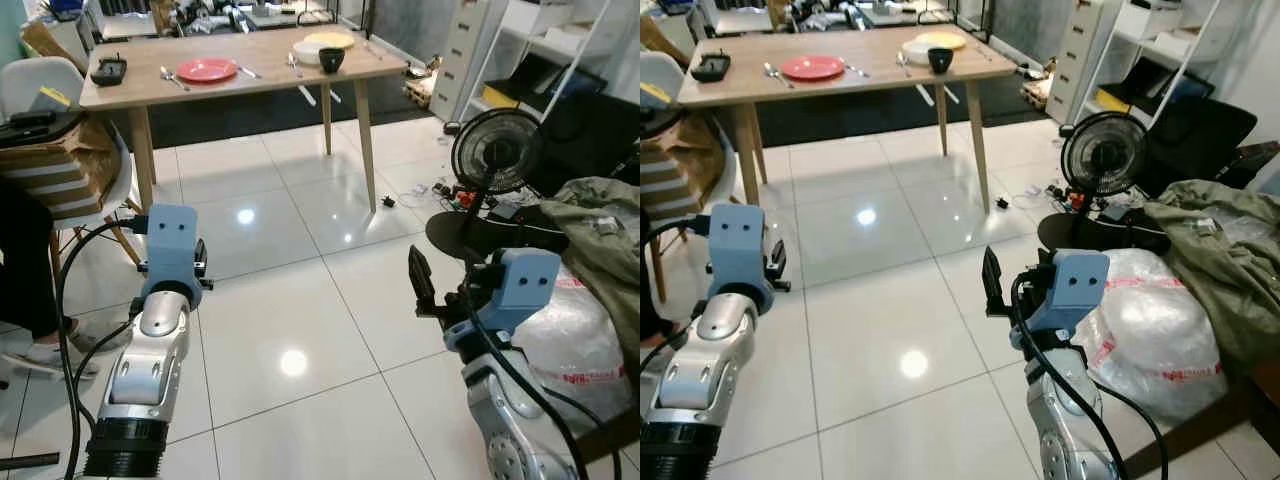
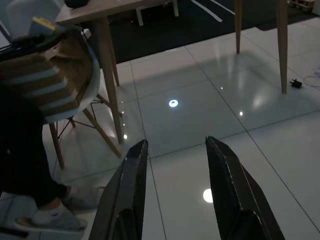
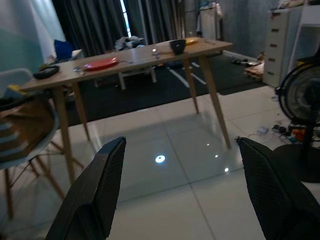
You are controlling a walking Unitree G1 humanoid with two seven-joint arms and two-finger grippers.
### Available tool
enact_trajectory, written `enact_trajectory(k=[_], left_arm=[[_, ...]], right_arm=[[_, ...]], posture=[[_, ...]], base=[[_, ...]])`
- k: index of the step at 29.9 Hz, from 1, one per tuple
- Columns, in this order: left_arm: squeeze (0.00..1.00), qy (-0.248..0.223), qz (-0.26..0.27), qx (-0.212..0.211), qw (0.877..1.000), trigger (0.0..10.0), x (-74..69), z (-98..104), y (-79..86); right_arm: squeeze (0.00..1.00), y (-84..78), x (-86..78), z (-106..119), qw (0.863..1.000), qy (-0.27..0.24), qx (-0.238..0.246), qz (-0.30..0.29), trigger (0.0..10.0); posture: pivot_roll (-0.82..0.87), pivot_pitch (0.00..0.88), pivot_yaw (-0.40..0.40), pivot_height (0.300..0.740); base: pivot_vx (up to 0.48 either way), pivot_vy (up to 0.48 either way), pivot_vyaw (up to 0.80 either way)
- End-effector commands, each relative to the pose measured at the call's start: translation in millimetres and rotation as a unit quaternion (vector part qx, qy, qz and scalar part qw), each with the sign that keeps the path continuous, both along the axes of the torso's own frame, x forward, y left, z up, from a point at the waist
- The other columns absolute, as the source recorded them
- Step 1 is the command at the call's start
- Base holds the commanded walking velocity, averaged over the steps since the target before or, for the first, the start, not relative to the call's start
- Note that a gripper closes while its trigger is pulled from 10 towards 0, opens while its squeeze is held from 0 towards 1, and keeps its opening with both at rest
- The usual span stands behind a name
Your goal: Setting the table
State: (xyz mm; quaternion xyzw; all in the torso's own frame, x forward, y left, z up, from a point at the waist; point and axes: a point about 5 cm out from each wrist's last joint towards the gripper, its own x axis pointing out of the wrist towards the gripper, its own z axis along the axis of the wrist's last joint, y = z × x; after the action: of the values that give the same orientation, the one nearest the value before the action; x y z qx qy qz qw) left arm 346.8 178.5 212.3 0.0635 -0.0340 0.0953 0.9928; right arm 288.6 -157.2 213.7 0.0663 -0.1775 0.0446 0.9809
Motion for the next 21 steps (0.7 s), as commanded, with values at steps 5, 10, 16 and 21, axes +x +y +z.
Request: enact_trajectory(k=[5,10,16,21], left_arm=[[0.0,0.003,-0.004,0.005,1.0,10.0,-0.9,-3.1,-1.9],[0.0,-0.001,-0.009,0.014,1.0,10.0,-0.4,-1.7,-1.6],[0.0,-0.001,-0.017,0.024,1.0,10.0,0.4,-2.0,-2.4],[0.0,0.003,-0.037,0.037,0.999,10.0,0.3,-5.7,-8.4]], right_arm=[[0.0,-5.0,-0.8,-3.4,1.0,0.003,-0.003,-0.011,10.0],[0.0,-4.0,-0.7,-4.7,1.0,0.006,-0.002,-0.01,10.0],[0.0,-5.3,-0.8,-9.4,1.0,0.014,0.002,-0.014,10.0],[0.0,-4.5,-0.8,-14.0,1.0,0.022,0.004,-0.014,10.0]], posture=[[0.06,0.119,0.091,0.74],[0.06,0.12,0.091,0.74],[0.07,0.122,0.096,0.74],[0.07,0.122,0.096,0.74]], base=[[0.475,0.0,0.0],[0.48,0.0,0.0],[0.48,0.0,0.0],[0.48,0.0,0.0]])
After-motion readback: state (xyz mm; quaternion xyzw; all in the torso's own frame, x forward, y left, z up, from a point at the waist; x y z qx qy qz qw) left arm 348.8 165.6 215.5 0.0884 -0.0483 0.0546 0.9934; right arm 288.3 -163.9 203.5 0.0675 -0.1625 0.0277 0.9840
